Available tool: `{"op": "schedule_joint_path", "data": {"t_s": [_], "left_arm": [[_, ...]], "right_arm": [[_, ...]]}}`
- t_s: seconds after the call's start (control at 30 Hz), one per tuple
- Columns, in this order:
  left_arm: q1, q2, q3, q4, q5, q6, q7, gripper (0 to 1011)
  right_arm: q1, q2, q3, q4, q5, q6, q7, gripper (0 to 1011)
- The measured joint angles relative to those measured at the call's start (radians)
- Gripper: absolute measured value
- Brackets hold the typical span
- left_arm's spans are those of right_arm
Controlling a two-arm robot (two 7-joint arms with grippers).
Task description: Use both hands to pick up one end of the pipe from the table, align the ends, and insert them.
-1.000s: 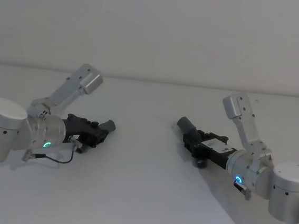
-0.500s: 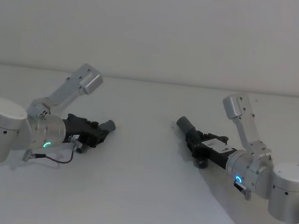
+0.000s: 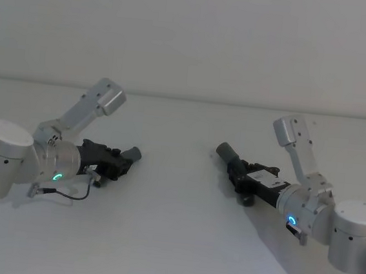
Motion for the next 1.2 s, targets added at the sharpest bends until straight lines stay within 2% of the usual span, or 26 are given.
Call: {"op": "schedule_joint_path", "data": {"t_s": [0.37,0.53,0.7,1.03,1.2], "left_arm": [[0.0,0.0,0.0,0.0,0.0,0.0,0.0,342],[0.0,0.0,0.0,0.0,0.0,0.0,0.0,342],[0.0,0.0,0.0,0.0,0.0,0.0,0.0,342],[0.0,0.0,0.0,0.0,0.0,0.0,0.0,342],[0.0,0.0,0.0,0.0,0.0,0.0,0.0,342]], "right_arm": [[-0.032,-0.003,0.022,-0.028,-0.004,-0.083,-0.008,284],[-0.052,-0.003,0.043,-0.067,-0.001,-0.14,-0.011,284],[-0.063,0.001,0.054,-0.096,0.007,-0.164,-0.01,284],[-0.079,0.036,0.06,-0.148,0.028,-0.201,0.041,284],[-0.086,0.072,0.049,-0.17,0.035,-0.215,0.089,284]]}}
